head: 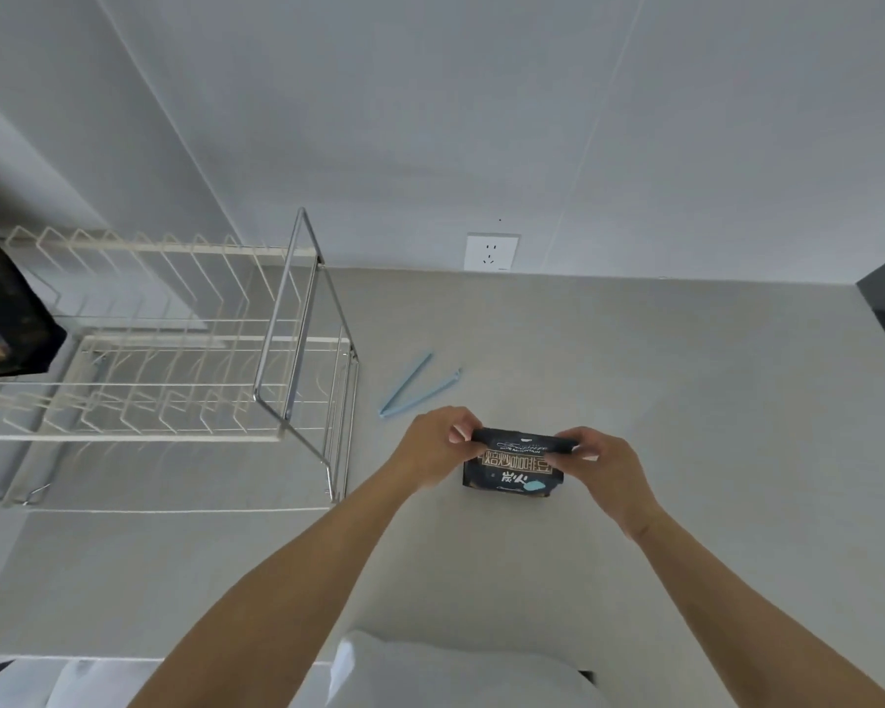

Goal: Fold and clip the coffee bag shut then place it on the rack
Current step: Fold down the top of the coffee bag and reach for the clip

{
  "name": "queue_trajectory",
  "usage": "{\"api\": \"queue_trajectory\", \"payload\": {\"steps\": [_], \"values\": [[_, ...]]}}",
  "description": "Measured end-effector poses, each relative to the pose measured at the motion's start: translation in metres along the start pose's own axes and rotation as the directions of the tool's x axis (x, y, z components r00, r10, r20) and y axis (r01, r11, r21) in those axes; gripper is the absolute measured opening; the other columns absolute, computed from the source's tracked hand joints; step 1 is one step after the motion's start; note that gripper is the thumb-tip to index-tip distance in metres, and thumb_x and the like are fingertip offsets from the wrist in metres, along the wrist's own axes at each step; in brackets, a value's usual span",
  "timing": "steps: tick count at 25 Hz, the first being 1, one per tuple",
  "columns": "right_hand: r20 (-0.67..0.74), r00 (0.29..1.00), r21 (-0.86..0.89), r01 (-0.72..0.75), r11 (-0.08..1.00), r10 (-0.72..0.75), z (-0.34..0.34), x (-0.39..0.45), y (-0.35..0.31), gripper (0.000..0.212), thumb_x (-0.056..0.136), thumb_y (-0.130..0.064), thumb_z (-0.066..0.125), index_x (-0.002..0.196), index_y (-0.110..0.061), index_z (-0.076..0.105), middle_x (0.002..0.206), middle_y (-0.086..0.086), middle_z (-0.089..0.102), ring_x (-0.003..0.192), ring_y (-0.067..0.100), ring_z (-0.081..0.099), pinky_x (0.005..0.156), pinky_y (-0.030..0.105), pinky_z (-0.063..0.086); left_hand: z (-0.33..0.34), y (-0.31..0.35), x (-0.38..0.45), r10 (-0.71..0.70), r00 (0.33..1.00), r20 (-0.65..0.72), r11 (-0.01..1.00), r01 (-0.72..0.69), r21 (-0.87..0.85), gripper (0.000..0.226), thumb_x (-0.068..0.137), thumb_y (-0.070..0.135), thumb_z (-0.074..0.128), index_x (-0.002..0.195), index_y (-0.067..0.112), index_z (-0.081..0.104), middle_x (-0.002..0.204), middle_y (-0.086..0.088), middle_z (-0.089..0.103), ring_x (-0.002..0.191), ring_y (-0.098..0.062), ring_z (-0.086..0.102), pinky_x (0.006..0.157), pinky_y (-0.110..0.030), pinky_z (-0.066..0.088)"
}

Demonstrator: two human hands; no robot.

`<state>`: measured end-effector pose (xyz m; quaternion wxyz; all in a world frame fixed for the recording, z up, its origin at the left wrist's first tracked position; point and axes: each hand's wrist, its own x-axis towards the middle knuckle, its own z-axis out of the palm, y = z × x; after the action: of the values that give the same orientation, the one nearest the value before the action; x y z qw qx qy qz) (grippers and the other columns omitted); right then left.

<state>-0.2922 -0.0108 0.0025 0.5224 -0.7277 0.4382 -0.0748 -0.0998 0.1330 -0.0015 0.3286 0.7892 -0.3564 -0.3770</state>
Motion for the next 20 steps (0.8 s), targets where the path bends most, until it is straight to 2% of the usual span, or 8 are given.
{"api": "queue_trajectory", "payload": {"steps": [2,5,9,11,15,19,20], "values": [[-0.050,0.999,0.021,0.001,1.000,0.000,0.005,-0.005,0.004,0.014,0.077,-0.012,0.077,0.082,-0.024,0.072,0.075,-0.009,0.070,0.074,0.015,0.063,0.067,0.019,0.043,0.007,-0.004,-0.004,0.018,0.998,-0.062,1.000,-0.019,-0.012,0.010,0.081,0.016,0.072,0.089,0.021,0.067,0.098,0.000,0.067,0.089,-0.017,0.063,0.072,-0.021,0.045],[-0.089,0.996,0.032,-0.001,0.999,0.004,0.012,-0.007,0.007,0.017,0.077,-0.009,0.076,0.085,-0.024,0.071,0.081,-0.004,0.069,0.076,0.017,0.062,0.066,0.016,0.042,0.017,-0.007,-0.006,0.051,0.991,-0.122,0.998,-0.048,0.029,0.010,0.082,0.017,0.071,0.090,0.020,0.068,0.100,0.001,0.064,0.089,-0.018,0.062,0.080,-0.035,0.051],[-0.117,0.993,0.026,-0.013,1.000,0.016,0.016,-0.005,0.007,0.011,0.077,-0.011,0.077,0.083,-0.019,0.071,0.086,-0.002,0.068,0.075,0.013,0.060,0.064,0.015,0.041,0.022,-0.007,-0.007,0.070,0.982,-0.178,0.995,-0.057,0.076,0.004,0.083,0.019,0.070,0.086,0.017,0.068,0.095,0.006,0.059,0.089,-0.017,0.060,0.079,-0.043,0.053],[-0.127,0.992,-0.012,0.020,1.000,-0.022,0.015,-0.008,0.007,0.013,0.076,-0.011,0.077,0.076,-0.022,0.070,0.084,-0.003,0.067,0.075,0.010,0.060,0.063,0.015,0.042,0.023,-0.008,-0.011,0.079,0.976,-0.201,0.995,-0.067,0.068,0.003,0.082,0.018,0.071,0.083,0.019,0.068,0.091,0.010,0.058,0.089,-0.015,0.059,0.079,-0.042,0.053],[-0.119,0.988,0.016,0.098,0.995,-0.096,0.013,-0.033,0.018,0.036,0.072,-0.008,0.080,0.063,-0.041,0.069,0.079,-0.009,0.069,0.073,0.000,0.061,0.065,0.007,0.046,0.025,-0.011,-0.032,0.153,0.963,-0.221,0.988,-0.148,0.042,0.010,0.080,0.015,0.074,0.081,0.024,0.070,0.088,0.015,0.058,0.089,-0.012,0.056,0.076,-0.036,0.052],[-0.037,0.988,-0.016,0.149,0.989,-0.150,0.012,-0.057,0.028,0.030,0.072,-0.006,0.080,0.072,-0.036,0.074,0.082,-0.009,0.068,0.080,0.011,0.064,0.070,0.022,0.051,0.030,-0.021,-0.065,0.234,0.951,-0.201,0.972,-0.227,0.057,0.012,0.078,0.013,0.077,0.080,0.023,0.071,0.087,0.018,0.059,0.088,-0.008,0.053,0.074,-0.030,0.049],[-0.009,0.987,-0.032,0.159,0.987,-0.160,0.013,-0.063,0.029,0.029,0.072,-0.007,0.080,0.072,-0.036,0.074,0.083,-0.010,0.068,0.081,0.012,0.064,0.071,0.021,0.050,0.032,-0.026,-0.074,0.241,0.951,-0.196,0.970,-0.236,0.051,0.012,0.078,0.012,0.078,0.080,0.022,0.072,0.088,0.019,0.059,0.089,-0.006,0.053,0.074,-0.029,0.049]]}}
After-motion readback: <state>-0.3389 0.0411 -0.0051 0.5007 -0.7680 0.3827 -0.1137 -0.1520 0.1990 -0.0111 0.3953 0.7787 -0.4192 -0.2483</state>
